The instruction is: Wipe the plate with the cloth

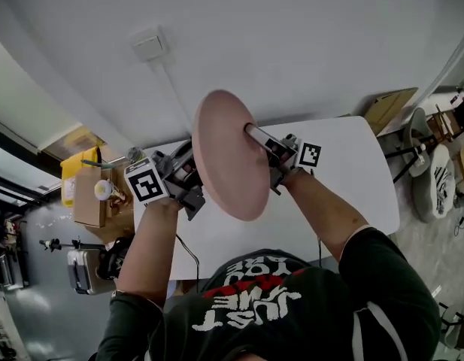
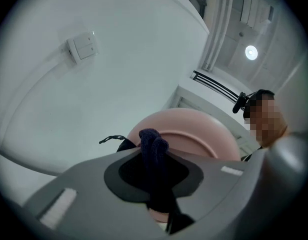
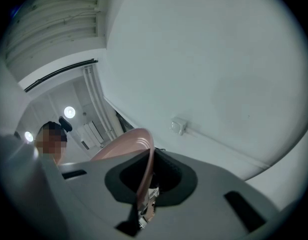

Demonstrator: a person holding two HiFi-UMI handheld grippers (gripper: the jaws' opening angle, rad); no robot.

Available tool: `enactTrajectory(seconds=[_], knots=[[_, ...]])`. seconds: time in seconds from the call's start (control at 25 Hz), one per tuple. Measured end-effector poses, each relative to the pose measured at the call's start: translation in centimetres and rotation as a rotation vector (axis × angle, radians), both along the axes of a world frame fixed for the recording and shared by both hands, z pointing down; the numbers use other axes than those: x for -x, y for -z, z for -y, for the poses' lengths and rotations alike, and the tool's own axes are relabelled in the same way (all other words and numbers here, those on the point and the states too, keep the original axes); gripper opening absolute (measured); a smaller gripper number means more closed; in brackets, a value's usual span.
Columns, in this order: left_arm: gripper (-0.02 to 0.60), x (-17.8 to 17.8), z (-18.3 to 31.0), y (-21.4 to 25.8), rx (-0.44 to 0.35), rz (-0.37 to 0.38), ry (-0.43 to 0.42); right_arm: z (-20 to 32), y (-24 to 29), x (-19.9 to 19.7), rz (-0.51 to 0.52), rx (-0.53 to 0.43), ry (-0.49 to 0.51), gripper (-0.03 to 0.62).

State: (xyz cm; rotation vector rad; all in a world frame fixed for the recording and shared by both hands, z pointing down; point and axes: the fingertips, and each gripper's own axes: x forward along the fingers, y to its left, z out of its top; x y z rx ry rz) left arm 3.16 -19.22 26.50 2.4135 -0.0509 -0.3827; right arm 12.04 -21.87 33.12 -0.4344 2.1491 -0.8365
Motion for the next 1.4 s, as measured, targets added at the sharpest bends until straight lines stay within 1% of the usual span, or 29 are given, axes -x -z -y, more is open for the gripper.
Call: enactTrajectory(seconds=[0.08,0.24,0.36,0.48,0.6,0.76,0.84,0.96,1.08,1.2,1.28,1.4], knots=[[0.059,0.1,-1.0,0.5,-0.028,0.001,-0.031,0.4,-0.1,-0.8,0.018,0.011,-0.032,0.014],[0.059,-0.3,-4.3,1.0,-0.072,-0.005,-0.132,1.7,-0.1,-3.4,0.046,0.036,-0.115,0.014],[0.06,-1.0,-6.3,0.0,-0.083,0.021,-0.188,2.1,0.6,-4.8,0.061,0.029,-0.154,0.014],[0.06,-2.3,-7.1,-1.6,-0.074,0.059,-0.204,2.2,1.4,-5.2,0.072,0.013,-0.164,0.014],[0.06,-3.6,-6.8,-2.6,-0.07,0.088,-0.198,2.1,2.2,-4.5,0.095,-0.003,-0.145,0.014],[0.06,-4.9,-5.5,-2.9,-0.073,0.117,-0.16,1.5,3.1,-3.2,0.135,-0.011,-0.101,0.015],[0.06,-5.1,-4.4,-2.9,-0.074,0.131,-0.131,1.2,3.3,-2.9,0.134,-0.013,-0.087,0.015],[0.06,-4.8,-2.5,-2.7,-0.062,0.14,-0.074,0.4,3.4,-1.9,0.105,-0.021,-0.058,0.014],[0.06,-3.7,-0.4,-1.8,-0.041,0.123,-0.01,-0.4,3.0,-0.8,0.066,-0.021,-0.027,0.014],[0.06,-1.9,0.2,-0.3,-0.035,0.077,0.017,-1.0,1.5,-0.3,0.029,0.003,-0.011,0.014],[0.06,-0.6,-0.5,0.9,-0.037,0.033,0.01,-1.5,0.1,-0.4,0.006,0.031,-0.006,0.014],[0.059,0.8,-3.0,1.5,-0.051,-0.014,-0.041,-2.0,-2.1,-1.4,-0.016,0.082,-0.018,0.014]])
